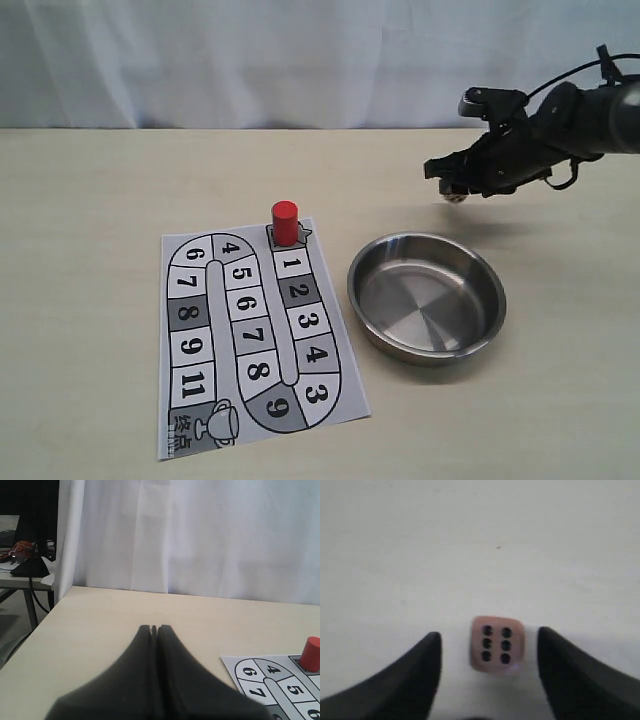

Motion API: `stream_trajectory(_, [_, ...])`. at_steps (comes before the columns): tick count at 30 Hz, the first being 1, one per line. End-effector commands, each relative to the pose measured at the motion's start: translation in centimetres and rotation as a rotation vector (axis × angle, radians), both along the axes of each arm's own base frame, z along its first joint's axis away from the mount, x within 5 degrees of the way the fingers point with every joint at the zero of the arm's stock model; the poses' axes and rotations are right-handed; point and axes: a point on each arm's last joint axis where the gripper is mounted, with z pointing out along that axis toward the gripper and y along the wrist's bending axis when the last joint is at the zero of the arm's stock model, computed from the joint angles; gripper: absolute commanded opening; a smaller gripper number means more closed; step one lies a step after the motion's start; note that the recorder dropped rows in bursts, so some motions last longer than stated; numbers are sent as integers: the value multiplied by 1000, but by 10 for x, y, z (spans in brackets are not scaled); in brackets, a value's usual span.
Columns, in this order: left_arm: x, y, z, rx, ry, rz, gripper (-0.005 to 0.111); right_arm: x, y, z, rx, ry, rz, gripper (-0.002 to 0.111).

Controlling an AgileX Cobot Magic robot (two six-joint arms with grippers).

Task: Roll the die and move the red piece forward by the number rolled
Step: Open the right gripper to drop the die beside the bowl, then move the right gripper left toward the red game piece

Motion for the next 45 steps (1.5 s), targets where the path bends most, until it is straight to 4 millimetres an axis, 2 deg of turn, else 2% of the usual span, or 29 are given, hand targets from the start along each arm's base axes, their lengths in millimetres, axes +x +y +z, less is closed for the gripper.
stream_trajectory(1, [0, 0, 2, -8, -12, -7, 0, 3, 17, 13, 191, -2, 100, 90])
stream_trajectory(4, [0, 0, 2, -8, -12, -7, 0, 7, 20, 23, 240, -28, 104, 86])
stream_trajectory(7, [0, 0, 2, -8, -12, -7, 0, 8, 19, 23, 224, -38, 103, 75])
stream_trajectory(13, [0, 0, 2, -8, -10, -7, 0, 6, 9, 17, 65, -16, 126, 75])
stream_trajectory(18, [0, 0, 2, -8, -10, -7, 0, 3, 13, 16, 64, 16, 162, 75])
stream_trajectory(20, [0, 0, 2, -8, -10, -7, 0, 1, 16, 19, 67, 20, 177, 72])
stream_trajectory(23, [0, 0, 2, -8, -10, -7, 0, -2, 25, 28, 47, 15, 221, 57])
stream_trajectory(27, [0, 0, 2, -8, -10, -7, 0, -10, 48, 40, -18, 0, 312, 33])
stream_trajectory(31, [0, 0, 2, -8, -10, -7, 0, -15, 67, 42, -84, -7, 375, 7])
stream_trajectory(32, [0, 0, 2, -8, -10, -7, 0, -16, 70, 41, -112, -14, 394, 4])
stream_trajectory(36, [0, 0, 2, -8, -10, -7, 0, -18, 78, 41, -129, -7, 390, 4])
stream_trajectory(41, [0, 0, 2, -8, -10, -7, 0, -19, 78, 39, -108, 14, 357, 4])
stream_trajectory(45, [0, 0, 2, -8, -10, -7, 0, -18, 78, 31, -106, 37, 355, 4])
